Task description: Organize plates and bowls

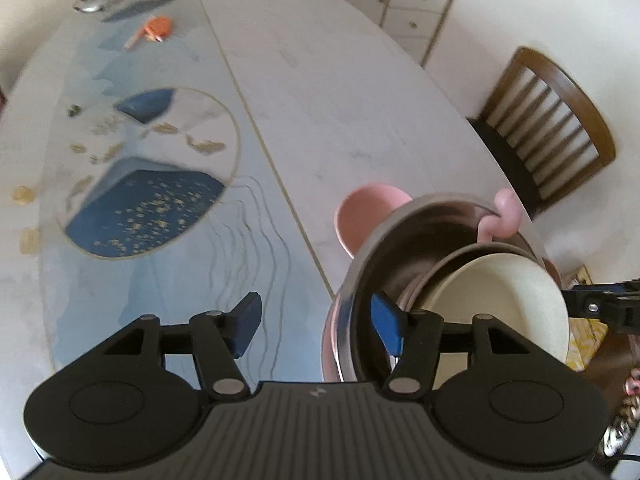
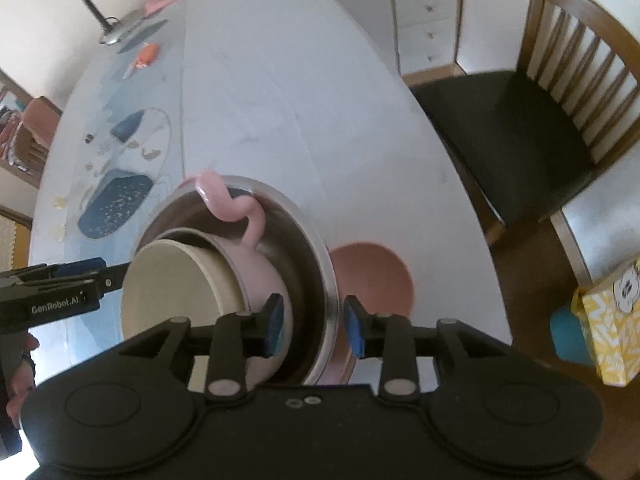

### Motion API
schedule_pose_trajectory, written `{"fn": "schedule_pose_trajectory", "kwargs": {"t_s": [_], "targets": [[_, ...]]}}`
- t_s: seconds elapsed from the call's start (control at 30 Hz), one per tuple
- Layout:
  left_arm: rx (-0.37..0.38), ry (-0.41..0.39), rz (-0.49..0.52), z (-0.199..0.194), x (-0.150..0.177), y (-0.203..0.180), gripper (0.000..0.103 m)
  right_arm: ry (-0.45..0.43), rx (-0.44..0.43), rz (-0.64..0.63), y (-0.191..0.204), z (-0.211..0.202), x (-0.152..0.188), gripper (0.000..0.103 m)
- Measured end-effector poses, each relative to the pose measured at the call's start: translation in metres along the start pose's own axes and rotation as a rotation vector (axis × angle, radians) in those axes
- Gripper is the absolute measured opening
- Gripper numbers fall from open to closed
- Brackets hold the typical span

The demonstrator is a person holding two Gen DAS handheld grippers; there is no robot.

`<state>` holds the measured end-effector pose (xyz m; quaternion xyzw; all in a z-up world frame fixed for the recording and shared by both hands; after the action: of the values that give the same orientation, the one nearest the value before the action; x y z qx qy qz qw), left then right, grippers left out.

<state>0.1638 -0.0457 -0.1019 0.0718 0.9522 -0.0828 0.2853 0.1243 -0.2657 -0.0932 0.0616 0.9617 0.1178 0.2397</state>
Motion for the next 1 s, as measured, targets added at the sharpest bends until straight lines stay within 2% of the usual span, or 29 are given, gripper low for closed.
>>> {"fn": "schedule_pose_trajectory", "kwargs": {"t_s": [0.2,0.43,0.5,0.6,0.67,0.8,0.93,1.0], "targets": [[-0.059,-0.11,-0.032,-0.039,0.006,-0.015,0.06,-0.096,-0.087,-0.096,0.0,-0.039,0.003,0.046],[-0.106,-0.234,-0.033,-0.089,0.029,-0.061,0.06,-0.238,-0.17,-0.24,-0.002,-0.084,0.024,0.055],[-0.114,-0.256,-0.035,-0.101,0.037,-0.073,0.061,-0.272,-0.199,-0.262,-0.005,-0.095,0.031,0.06],[-0.119,-0.29,-0.042,-0.117,0.049,-0.09,0.069,-0.318,-0.228,-0.296,-0.009,-0.11,0.041,0.065],[-0.132,-0.313,-0.04,-0.126,0.058,-0.1,0.069,-0.343,-0.243,-0.31,-0.011,-0.118,0.046,0.065],[-0.145,-0.345,-0.048,-0.141,0.075,-0.115,0.069,-0.396,-0.278,-0.339,-0.017,-0.135,0.059,0.074],[-0.161,-0.372,-0.057,-0.154,0.09,-0.126,0.077,-0.444,-0.306,-0.36,-0.019,-0.146,0.071,0.081],[-0.18,-0.388,-0.058,-0.161,0.096,-0.129,0.077,-0.46,-0.326,-0.364,-0.019,-0.151,0.077,0.085]]}}
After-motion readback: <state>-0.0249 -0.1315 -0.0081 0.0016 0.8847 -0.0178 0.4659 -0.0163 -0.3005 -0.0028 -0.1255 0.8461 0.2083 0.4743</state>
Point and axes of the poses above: each gripper's, at about its wrist camera, not at the fingertips, and z roughly the way its jaws point, y to its left, x to its underside, the point moved 4 cm from there along z, roughly the way its jaws point, and after that the axes turned 9 degrees about -y, right-handed, at the moved point
